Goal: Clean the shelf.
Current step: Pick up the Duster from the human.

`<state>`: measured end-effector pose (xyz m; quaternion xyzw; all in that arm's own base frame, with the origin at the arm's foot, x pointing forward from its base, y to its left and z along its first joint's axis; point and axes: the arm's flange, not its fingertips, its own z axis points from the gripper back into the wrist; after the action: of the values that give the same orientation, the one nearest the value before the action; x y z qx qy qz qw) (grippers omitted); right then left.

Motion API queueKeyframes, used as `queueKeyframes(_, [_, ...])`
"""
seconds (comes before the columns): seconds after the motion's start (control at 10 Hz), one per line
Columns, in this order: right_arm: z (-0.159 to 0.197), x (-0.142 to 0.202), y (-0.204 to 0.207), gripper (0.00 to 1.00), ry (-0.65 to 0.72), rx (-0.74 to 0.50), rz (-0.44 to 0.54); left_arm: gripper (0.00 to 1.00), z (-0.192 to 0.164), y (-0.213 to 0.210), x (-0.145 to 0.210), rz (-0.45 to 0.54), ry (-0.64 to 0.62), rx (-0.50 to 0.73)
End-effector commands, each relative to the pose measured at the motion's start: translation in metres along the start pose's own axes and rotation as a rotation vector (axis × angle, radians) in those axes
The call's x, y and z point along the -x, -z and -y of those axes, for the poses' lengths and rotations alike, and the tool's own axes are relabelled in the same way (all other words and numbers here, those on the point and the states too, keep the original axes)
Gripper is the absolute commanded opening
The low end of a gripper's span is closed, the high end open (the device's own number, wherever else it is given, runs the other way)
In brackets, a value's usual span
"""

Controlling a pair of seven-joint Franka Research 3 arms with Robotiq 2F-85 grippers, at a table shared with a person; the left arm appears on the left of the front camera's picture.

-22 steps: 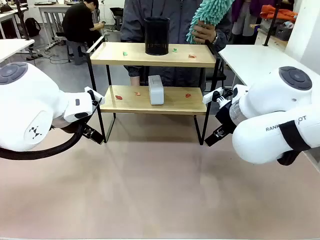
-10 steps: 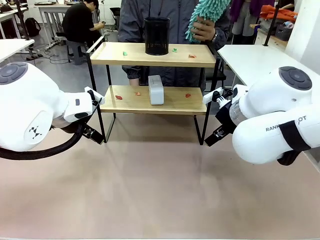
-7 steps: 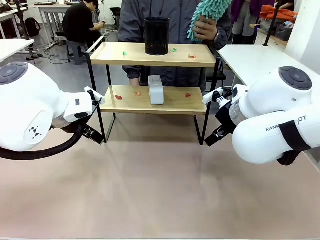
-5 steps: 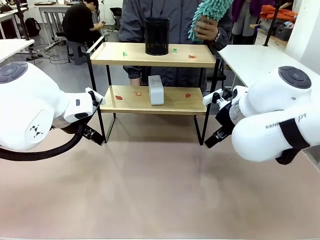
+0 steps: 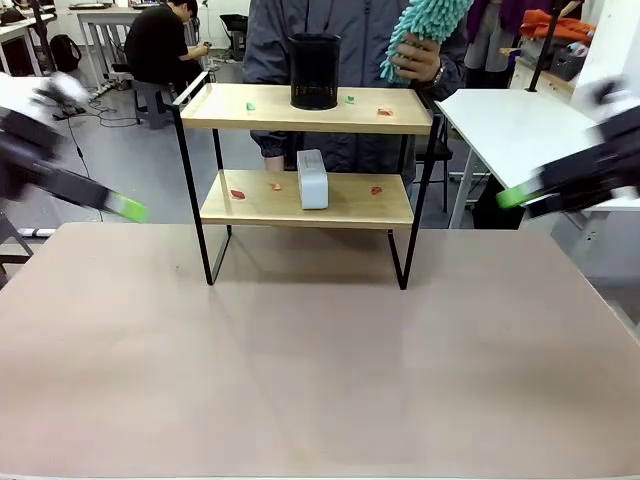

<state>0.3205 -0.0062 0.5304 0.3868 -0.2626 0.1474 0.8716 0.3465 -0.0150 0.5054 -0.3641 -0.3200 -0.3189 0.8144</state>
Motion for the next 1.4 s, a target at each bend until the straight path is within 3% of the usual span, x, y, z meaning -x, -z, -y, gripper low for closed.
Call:
queueKeyframes(0.0, [0.066, 0.033, -0.068, 1.0, 0.317, -0.062, 0.291, 1.0, -0.042, -0.067, 0.07, 0.293, -0.254, -0.044])
queueKeyframes(0.1, [0.097, 0.051, -0.1, 1.0, 0.42, -0.097, 0.397, 1.0, -0.062, -0.098, 0.101, 0.479, -0.367, -0.04])
queueKeyframes(0.2, [0.121, 0.076, -0.121, 1.0, 0.506, -0.114, 0.501, 1.0, -0.086, -0.115, 0.129, 0.599, -0.482, -0.085])
queueKeyframes(0.3, [0.137, 0.099, -0.129, 1.0, 0.572, -0.129, 0.594, 1.0, -0.105, -0.118, 0.152, 0.671, -0.577, -0.057])
queueKeyframes(0.4, [0.137, 0.111, -0.122, 1.0, 0.568, -0.071, 0.628, 1.0, -0.114, -0.108, 0.159, 0.708, -0.605, -0.077])
queueKeyframes(0.5, [0.127, 0.116, -0.105, 1.0, 0.53, 0.139, 0.612, 1.0, -0.12, -0.088, 0.149, 0.6, -0.63, -0.146])
queueKeyframes(0.6, [0.153, 0.103, -0.167, 1.0, 0.604, -0.087, 0.552, 1.0, -0.122, -0.166, 0.158, 0.623, -0.615, -0.095])
queueKeyframes(1.3, [0.153, 0.103, -0.167, 1.0, 0.604, -0.087, 0.552, 1.0, -0.122, -0.166, 0.158, 0.623, -0.615, -0.095])
